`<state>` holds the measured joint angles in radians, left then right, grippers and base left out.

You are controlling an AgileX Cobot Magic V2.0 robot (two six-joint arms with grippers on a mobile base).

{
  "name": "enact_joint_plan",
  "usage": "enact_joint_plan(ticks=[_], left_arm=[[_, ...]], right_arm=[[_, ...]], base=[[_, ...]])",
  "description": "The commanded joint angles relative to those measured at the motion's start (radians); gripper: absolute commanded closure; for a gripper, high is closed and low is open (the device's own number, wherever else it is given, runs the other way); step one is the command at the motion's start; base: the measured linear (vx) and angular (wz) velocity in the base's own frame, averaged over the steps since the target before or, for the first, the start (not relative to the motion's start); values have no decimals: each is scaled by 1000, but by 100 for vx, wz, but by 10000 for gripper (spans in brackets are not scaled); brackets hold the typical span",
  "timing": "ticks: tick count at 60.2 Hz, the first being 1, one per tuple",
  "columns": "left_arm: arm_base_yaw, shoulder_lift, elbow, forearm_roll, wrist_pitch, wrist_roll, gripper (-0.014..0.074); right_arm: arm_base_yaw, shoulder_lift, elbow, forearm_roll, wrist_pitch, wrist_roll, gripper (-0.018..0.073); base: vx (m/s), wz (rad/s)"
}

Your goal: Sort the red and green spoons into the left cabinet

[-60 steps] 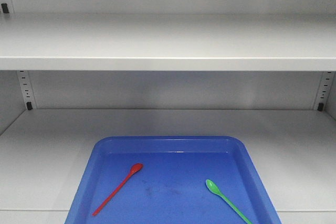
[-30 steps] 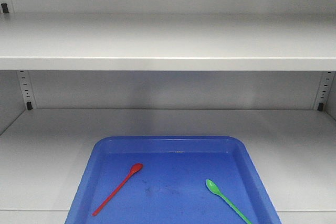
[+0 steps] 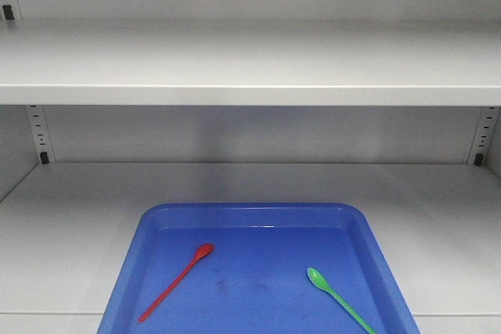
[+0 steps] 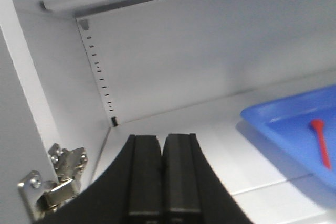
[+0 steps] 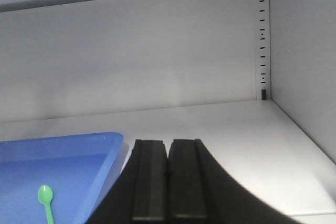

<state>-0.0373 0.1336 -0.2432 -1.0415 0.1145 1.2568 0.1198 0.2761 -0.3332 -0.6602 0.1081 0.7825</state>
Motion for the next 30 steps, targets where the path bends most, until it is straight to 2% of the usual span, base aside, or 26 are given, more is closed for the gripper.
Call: enact_joint_plan(ticks=[1, 3, 4, 6, 7, 9, 11, 14, 26, 30], left_arm=[[52, -18, -29, 328, 31, -337, 594], [67, -26, -29, 382, 44, -427, 594], [77, -29, -29, 435, 51, -492, 594], [86, -36, -29, 502, 63, -554, 594], [98, -42, -29, 545, 73, -631, 594], [108, -49, -28, 609, 81, -700, 594], [120, -56, -22, 659, 80, -776, 594], [135, -66, -6, 689, 62, -858, 594], [150, -150, 160, 705, -133, -984, 594], [150, -166, 212, 734, -200, -1030, 594]], right_arm=[[2, 9, -33, -12, -67, -1, 562], [2, 9, -33, -12, -67, -1, 562], [2, 9, -33, -12, -67, -1, 562], [2, 9, -33, -12, -67, -1, 562], [2, 9, -33, -12, -67, -1, 562], [2, 9, -33, -12, -67, -1, 562], [2, 9, -33, -12, -67, -1, 562], [2, 9, -33, -12, -67, -1, 562], [2, 9, -33, -12, -67, -1, 562], [2, 9, -33, -12, -67, -1, 562]], base=[[0, 0], [0, 0], [0, 0], [0, 0], [0, 0], [0, 0], [0, 0], [0, 0], [0, 0], [0, 0]])
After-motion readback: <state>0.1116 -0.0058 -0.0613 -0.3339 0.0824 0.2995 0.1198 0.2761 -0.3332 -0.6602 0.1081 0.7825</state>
